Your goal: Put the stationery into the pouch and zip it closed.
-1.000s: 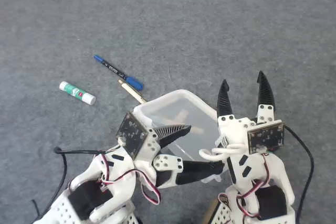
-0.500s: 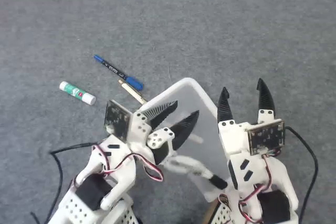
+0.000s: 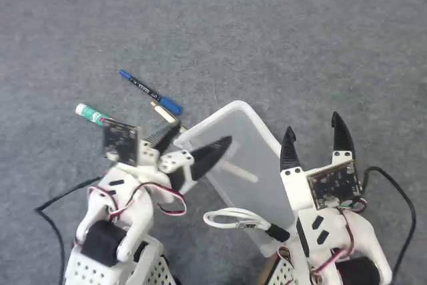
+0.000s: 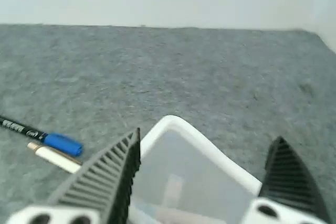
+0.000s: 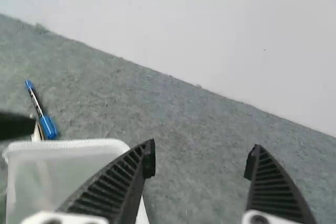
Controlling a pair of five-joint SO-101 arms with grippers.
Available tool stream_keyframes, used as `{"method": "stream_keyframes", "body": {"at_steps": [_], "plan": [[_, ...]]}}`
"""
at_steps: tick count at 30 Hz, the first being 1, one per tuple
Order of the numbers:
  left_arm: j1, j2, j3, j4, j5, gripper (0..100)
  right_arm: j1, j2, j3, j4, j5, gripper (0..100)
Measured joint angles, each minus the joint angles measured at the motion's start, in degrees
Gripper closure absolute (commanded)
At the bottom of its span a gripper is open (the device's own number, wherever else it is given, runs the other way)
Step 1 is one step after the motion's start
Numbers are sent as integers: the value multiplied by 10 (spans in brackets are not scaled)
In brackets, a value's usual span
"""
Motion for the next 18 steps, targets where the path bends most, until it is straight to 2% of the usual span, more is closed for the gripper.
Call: {"method": "stream_keyframes", "body": {"at_steps": [5,11,15,18], "plan": [[-40,-2,-1,0,0,633,-1,84,-18,40,16,723],[-49,-2,-1,0,4,633,-1,241,-129,136,16,724],[-50,-2,-1,0,4,633,-59,315,-210,215,16,724],[-77,-2,-1,0,17,633,-127,358,-236,258,16,724]]}}
